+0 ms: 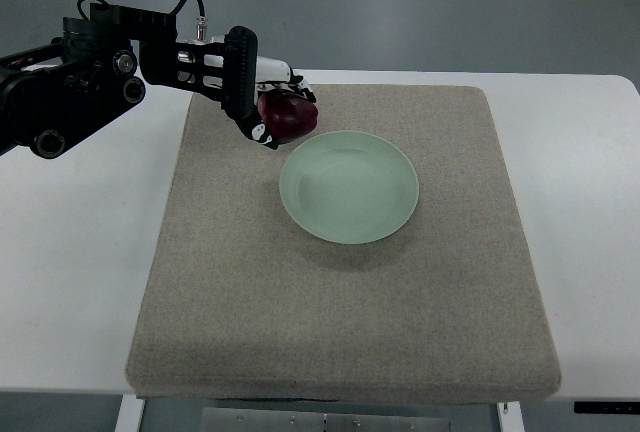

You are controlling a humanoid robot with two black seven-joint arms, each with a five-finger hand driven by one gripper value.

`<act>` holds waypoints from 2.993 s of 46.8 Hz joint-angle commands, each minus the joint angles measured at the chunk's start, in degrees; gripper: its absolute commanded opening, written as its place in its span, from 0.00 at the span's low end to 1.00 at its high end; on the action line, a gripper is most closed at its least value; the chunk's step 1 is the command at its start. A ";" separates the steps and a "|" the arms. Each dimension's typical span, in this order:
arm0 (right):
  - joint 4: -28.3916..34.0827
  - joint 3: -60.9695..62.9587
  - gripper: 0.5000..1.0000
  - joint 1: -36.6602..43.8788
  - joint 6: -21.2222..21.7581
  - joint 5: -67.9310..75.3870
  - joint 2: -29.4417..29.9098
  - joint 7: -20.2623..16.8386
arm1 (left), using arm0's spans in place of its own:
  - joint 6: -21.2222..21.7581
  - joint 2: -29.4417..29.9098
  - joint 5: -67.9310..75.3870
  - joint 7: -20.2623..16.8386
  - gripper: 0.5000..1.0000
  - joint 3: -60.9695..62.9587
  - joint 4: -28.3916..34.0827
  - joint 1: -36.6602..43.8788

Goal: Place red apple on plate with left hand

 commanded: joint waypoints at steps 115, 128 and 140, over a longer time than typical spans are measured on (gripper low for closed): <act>0.00 0.00 0.93 0.00 0.07 0.00 0.00 0.00 | 7.15 5.70 -64.22 -0.01 0.99 3.88 9.37 1.85; 0.00 0.00 0.93 0.00 -0.02 0.00 0.00 0.00 | 6.36 6.76 -78.47 0.08 1.00 3.71 11.75 5.46; 0.00 0.00 0.93 0.00 0.07 0.00 0.00 0.00 | 5.05 8.95 -91.47 0.08 1.00 3.44 12.54 7.75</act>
